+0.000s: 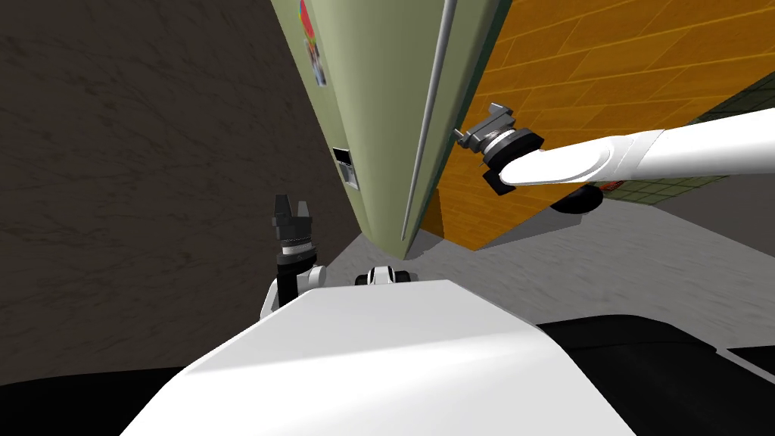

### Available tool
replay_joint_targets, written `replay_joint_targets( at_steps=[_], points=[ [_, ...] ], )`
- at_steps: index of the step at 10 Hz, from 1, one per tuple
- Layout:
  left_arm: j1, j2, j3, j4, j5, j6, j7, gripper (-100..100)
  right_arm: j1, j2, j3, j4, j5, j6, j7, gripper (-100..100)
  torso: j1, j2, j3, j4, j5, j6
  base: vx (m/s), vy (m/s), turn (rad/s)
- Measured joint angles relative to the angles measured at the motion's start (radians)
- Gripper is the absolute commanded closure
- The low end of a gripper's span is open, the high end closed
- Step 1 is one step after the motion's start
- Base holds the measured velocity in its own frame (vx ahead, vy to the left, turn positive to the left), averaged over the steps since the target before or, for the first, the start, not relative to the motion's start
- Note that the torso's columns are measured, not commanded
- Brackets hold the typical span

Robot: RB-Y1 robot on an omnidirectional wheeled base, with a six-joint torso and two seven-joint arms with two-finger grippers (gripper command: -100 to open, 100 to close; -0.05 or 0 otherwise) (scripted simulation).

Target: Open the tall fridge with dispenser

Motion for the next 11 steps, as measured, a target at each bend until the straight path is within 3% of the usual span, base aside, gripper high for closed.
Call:
replay_joint_targets(
  at_steps=[3,4,6,9,11],
  points=[
    [0.0,0.0,0.0,0.0,0.0,0.0,0.0,0,0.013,-0.038,-0.015,-0.014,-0.001,0.031,-0.004,-100,-0.016,-0.018,-0.013,-0.01,-0.009,0.003,-0.029,0.026,-0.009],
    [0.0,0.0,0.0,0.0,0.0,0.0,0.0,0,-0.021,-0.051,-0.001,-0.024,0.001,0.039,-0.006,-100,-0.017,-0.018,-0.013,-0.01,-0.009,0.004,-0.031,0.028,-0.013],
    [0.0,0.0,0.0,0.0,0.0,0.0,0.0,0,0.014,-0.08,-0.02,-0.001,0.012,0.057,-0.03,-100,-0.019,-0.022,-0.016,-0.012,-0.01,0.004,-0.013,0.017,-0.003],
    [0.0,0.0,0.0,0.0,0.0,0.0,0.0,0,0.002,-0.129,-0.018,0.011,0.011,0.069,-0.053,-100,-0.009,-0.019,-0.015,-0.009,-0.005,0.001,-0.027,0.004,-0.037],
    [0.0,0.0,0.0,0.0,0.0,0.0,0.0,0,-0.011,-0.102,-0.002,0.013,0.005,0.054,-0.056,-100,-0.029,-0.017,-0.011,-0.012,-0.016,0.01,0.015,-0.091,-0.023]
  ],
)
